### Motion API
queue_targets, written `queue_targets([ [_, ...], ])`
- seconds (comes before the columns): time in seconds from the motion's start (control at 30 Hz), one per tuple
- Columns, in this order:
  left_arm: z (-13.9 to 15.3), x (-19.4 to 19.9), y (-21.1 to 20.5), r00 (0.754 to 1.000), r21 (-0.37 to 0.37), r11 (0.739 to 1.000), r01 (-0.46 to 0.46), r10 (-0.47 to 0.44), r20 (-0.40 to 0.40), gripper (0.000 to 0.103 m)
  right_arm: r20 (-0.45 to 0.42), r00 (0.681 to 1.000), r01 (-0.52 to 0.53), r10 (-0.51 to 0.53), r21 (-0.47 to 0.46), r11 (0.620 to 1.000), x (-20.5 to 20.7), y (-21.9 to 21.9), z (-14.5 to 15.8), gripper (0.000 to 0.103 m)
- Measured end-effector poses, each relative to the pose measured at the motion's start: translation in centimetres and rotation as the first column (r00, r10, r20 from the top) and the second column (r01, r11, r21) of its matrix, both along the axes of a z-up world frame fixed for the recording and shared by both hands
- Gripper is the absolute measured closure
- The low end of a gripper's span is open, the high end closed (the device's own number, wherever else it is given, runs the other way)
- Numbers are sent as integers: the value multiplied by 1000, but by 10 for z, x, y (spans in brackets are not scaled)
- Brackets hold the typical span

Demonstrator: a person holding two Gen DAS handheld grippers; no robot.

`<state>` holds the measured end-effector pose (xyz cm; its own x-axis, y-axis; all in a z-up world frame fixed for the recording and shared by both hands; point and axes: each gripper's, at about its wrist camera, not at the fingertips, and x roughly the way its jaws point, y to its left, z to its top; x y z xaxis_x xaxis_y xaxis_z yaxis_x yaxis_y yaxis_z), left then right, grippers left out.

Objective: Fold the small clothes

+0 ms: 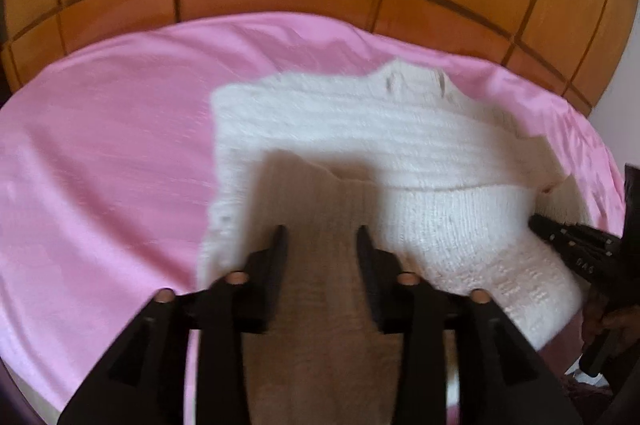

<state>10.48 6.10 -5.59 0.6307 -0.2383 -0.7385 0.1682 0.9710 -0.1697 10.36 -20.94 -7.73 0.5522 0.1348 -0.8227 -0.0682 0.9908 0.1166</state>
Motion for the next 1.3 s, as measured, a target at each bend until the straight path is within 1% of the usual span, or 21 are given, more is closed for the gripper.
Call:
queue_targets([
  [0.07, 5, -2, 7, 1000, 21, 1000, -19, 19, 19, 52, 2, 1000, 3, -3, 3, 1000, 0, 0, 0, 98],
  [0.13, 8, -3, 12, 999, 48, 998, -28, 26, 33, 46, 3, 1000, 6, -6, 6, 1000, -1, 0, 0, 98],
  [0.23, 6, 2, 17, 1000, 56, 998, -3, 2, 18, 44, 3, 1000, 9, -9, 10, 1000, -2, 0, 0, 98],
  [0.3, 4, 7, 17, 1000, 64, 998, 29, -29, 6, 44, 0, 1000, 10, -10, 9, 1000, -2, 0, 0, 98],
  [0.47, -2, 17, 13, 997, 77, 994, 77, -77, -12, 44, -8, 1000, 7, -7, 3, 1000, 0, 1, 2, 98],
  [0.73, -7, 23, 10, 994, 82, 991, 105, -103, -27, 45, -19, 1000, 3, -3, -5, 1000, 2, 2, 2, 97],
  [0.8, -9, 24, 10, 994, 81, 991, 108, -105, -33, 48, -22, 1000, 4, -4, -5, 1000, 2, 3, 3, 97],
  [0.87, -12, 26, 10, 993, 82, 990, 111, -107, -46, 53, -23, 1000, 3, -3, -4, 1000, 2, 2, 3, 97],
  [1.0, -16, 29, 12, 993, 69, 991, 111, -108, -58, 55, -27, 1000, 3, -3, 0, 1000, 2, 2, 3, 97],
  [1.1, -18, 32, 11, 991, 66, 991, 120, -115, -70, 62, -34, 999, 1, -1, 2, 1000, 2, 1, 5, 97],
  [1.13, -19, 32, 11, 990, 65, 990, 123, -118, -76, 65, -37, 999, 3, -2, 5, 1000, 2, 1, 6, 95],
  [1.17, -20, 33, 11, 989, 63, 990, 126, -120, -82, 65, -42, 999, 1, 0, 13, 1000, 2, 0, 8, 87],
  [1.2, -20, 34, 11, 989, 61, 990, 127, -121, -87, 66, -44, 999, -2, 3, 24, 1000, 2, -1, 10, 84],
  [1.23, -21, 35, 10, 988, 60, 990, 130, -125, -89, 70, -43, 999, -2, 3, 33, 999, 1, -2, 13, 79],
  [1.27, -21, 35, 10, 988, 60, 989, 134, -129, -91, 73, -39, 999, -2, 4, 48, 999, -1, -4, 18, 69],
  [1.3, -21, 36, 8, 987, 63, 988, 140, -134, -92, 75, -32, 999, -1, 3, 64, 998, -3, -6, 22, 62],
])
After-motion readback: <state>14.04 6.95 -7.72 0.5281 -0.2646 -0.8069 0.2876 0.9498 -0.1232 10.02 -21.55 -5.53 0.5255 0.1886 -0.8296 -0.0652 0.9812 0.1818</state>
